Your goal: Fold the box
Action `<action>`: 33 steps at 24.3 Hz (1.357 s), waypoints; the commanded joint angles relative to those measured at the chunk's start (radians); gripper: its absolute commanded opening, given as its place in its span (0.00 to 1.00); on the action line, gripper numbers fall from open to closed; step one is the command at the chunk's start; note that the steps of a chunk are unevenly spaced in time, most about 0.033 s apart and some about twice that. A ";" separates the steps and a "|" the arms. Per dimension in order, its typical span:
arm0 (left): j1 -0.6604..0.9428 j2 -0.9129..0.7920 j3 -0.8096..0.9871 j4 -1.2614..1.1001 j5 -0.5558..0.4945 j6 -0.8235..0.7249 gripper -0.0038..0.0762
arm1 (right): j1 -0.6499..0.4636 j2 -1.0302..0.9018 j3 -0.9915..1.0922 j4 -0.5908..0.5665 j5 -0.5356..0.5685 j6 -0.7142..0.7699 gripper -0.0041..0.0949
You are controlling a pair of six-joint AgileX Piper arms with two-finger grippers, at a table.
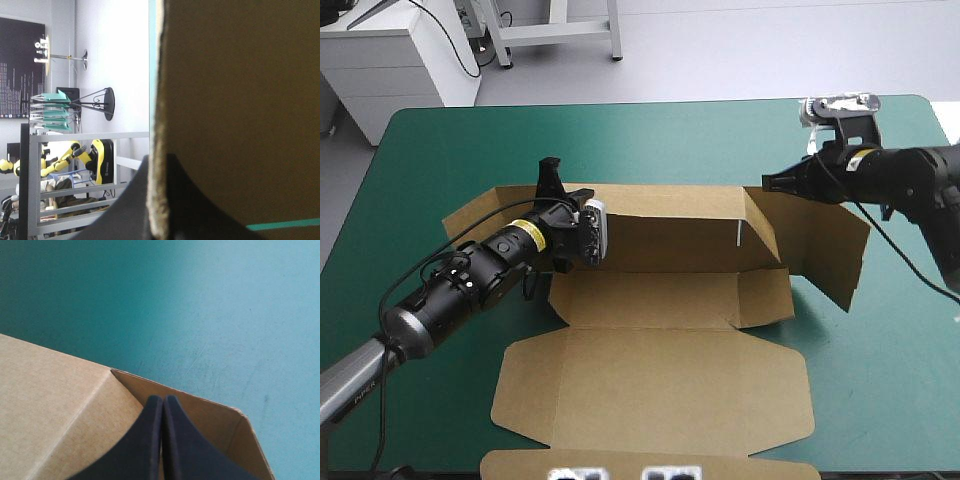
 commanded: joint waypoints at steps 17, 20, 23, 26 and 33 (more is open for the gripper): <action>0.047 -0.018 -0.028 -0.013 -0.125 -0.006 0.04 | -0.003 0.533 -0.591 0.013 0.309 0.104 0.03; 0.062 -0.018 -0.028 -0.013 -0.125 -0.008 0.04 | -0.003 0.533 -0.589 0.045 0.311 0.104 0.03; 0.074 -0.014 -0.028 -0.013 -0.123 -0.010 0.04 | 0.001 0.533 -0.580 0.067 0.311 0.101 0.03; 0.087 -0.001 -0.034 -0.013 -0.120 -0.013 0.04 | 0.001 0.530 -0.559 0.076 0.311 0.099 0.03; 0.093 0.028 -0.034 -0.041 -0.119 -0.013 0.04 | 0.001 0.481 -0.457 0.133 0.311 0.050 0.03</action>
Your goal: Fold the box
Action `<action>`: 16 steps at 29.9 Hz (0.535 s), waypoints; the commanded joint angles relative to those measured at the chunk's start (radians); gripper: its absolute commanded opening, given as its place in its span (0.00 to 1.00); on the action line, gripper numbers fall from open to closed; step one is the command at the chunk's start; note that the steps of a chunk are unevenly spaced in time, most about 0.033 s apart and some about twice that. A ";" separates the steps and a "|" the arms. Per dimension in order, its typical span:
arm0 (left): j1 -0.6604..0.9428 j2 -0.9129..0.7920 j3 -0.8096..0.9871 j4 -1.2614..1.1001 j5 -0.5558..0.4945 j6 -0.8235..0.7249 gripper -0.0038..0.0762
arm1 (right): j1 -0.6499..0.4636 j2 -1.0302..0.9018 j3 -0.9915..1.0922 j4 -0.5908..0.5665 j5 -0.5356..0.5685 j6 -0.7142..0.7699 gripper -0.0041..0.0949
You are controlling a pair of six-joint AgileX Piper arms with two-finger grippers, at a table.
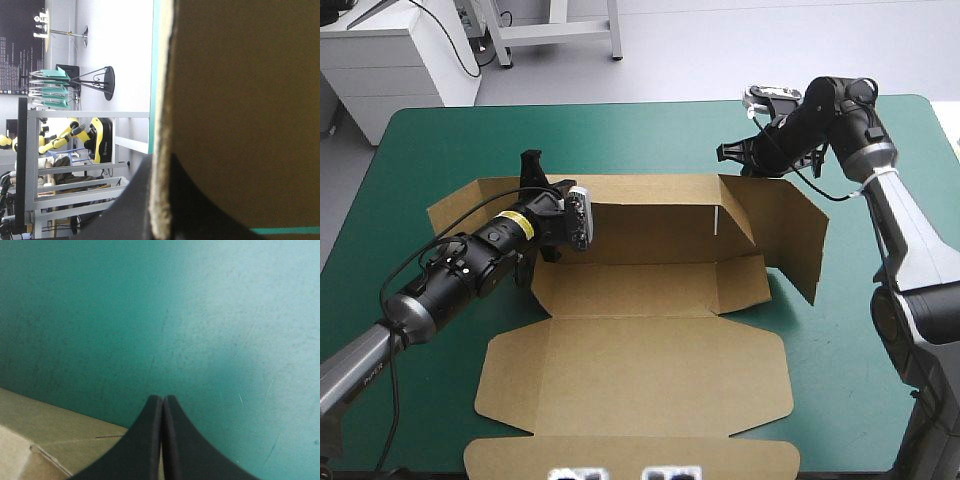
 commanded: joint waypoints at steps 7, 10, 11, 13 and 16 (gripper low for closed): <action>0.000 -0.014 -0.034 -0.049 -0.070 -0.016 0.04 | -0.001 -0.195 0.206 0.061 0.021 -0.126 0.03; 0.000 -0.014 -0.036 -0.051 -0.070 -0.016 0.04 | -0.001 -0.229 0.253 0.045 0.021 -0.157 0.03; 0.000 -0.014 -0.036 -0.051 -0.070 -0.016 0.04 | -0.003 -0.238 0.252 0.026 0.021 -0.157 0.03; 0.000 -0.014 -0.036 -0.051 -0.070 -0.016 0.04 | -0.003 -0.257 0.243 0.009 0.017 -0.163 0.03; 0.000 -0.014 -0.036 -0.067 -0.070 -0.016 0.04 | -0.003 -0.288 0.208 -0.042 -0.013 -0.172 0.03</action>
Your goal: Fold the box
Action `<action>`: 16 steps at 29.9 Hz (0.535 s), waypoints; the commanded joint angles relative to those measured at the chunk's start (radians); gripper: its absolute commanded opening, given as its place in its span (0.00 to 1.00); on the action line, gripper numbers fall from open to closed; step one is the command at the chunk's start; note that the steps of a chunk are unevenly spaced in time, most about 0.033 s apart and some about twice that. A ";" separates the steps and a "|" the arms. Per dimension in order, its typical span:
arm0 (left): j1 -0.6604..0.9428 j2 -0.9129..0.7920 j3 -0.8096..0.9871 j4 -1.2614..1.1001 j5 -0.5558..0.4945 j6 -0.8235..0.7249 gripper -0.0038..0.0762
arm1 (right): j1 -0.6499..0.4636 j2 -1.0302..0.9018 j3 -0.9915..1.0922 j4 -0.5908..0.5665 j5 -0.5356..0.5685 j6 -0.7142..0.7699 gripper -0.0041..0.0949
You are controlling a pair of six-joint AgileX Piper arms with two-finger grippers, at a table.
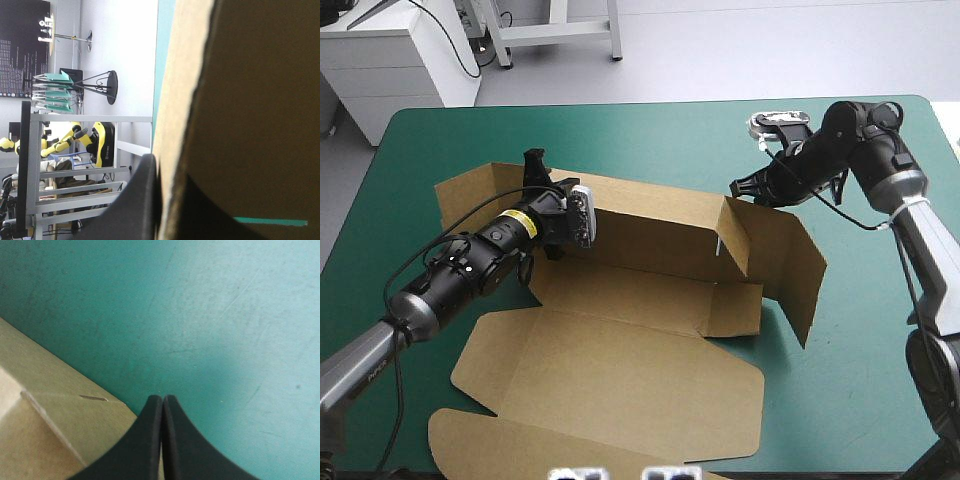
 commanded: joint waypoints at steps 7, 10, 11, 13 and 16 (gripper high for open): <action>0.028 -0.029 -0.071 -0.218 -0.037 -0.027 0.04 | -0.003 -0.152 -0.190 -0.084 0.026 0.026 0.03; 0.053 -0.029 -0.087 -0.213 -0.032 -0.027 0.04 | -0.003 -0.187 -0.190 -0.030 0.026 -0.008 0.03; 0.061 -0.029 -0.091 -0.213 -0.031 -0.027 0.04 | -0.003 -0.194 -0.190 -0.019 0.026 -0.008 0.03; 0.063 -0.029 -0.092 -0.213 -0.034 -0.027 0.04 | -0.003 -0.201 -0.190 -0.017 0.026 -0.008 0.03; 0.064 -0.029 -0.092 -0.213 -0.027 -0.027 0.04 | -0.003 -0.201 -0.190 -0.025 0.026 -0.008 0.03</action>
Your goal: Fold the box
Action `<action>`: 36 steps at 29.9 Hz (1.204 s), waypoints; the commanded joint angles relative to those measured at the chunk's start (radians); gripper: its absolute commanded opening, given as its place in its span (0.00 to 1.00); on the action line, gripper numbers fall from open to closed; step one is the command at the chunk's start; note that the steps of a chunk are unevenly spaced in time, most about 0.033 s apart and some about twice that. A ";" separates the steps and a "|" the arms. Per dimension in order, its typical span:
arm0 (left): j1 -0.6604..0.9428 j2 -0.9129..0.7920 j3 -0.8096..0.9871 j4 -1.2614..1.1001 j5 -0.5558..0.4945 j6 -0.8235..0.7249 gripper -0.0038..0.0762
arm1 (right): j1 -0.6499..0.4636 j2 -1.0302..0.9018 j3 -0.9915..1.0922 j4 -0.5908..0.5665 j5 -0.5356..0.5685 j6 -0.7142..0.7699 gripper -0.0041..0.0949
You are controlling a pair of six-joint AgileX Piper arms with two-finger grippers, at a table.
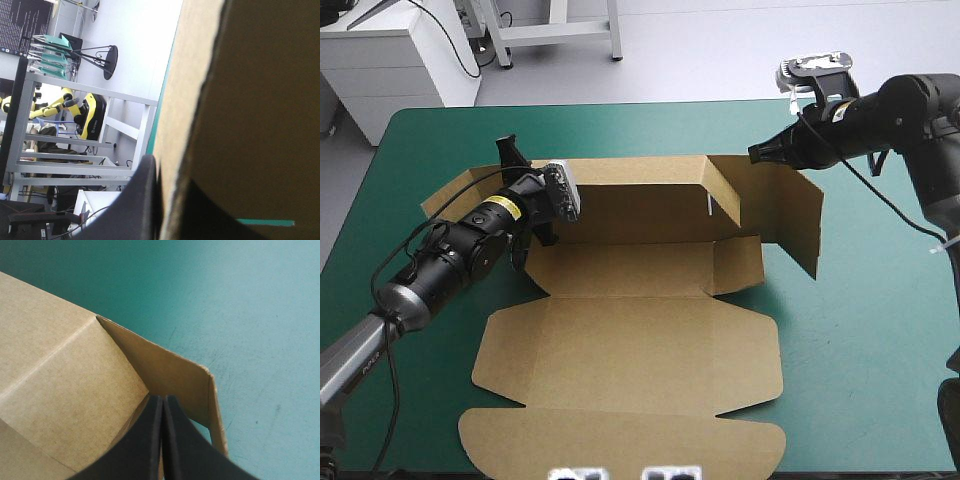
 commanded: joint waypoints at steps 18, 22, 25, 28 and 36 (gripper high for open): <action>0.001 -0.030 -0.037 -0.040 -0.007 -0.037 0.04 | -0.003 0.139 -0.048 -0.123 -0.271 0.115 0.03; 0.001 -0.030 -0.037 -0.035 0.011 -0.037 0.04 | -0.003 0.211 -0.110 -0.125 -0.267 0.115 0.03; 0.001 -0.030 -0.037 -0.035 0.011 -0.037 0.04 | -0.003 0.273 -0.159 -0.127 -0.188 0.115 0.03; 0.001 -0.030 -0.037 -0.035 0.011 -0.037 0.04 | -0.003 0.318 -0.176 -0.111 -0.130 0.115 0.03; 0.001 -0.030 -0.037 -0.035 0.011 -0.037 0.04 | -0.003 0.322 -0.268 -0.050 -0.190 0.106 0.03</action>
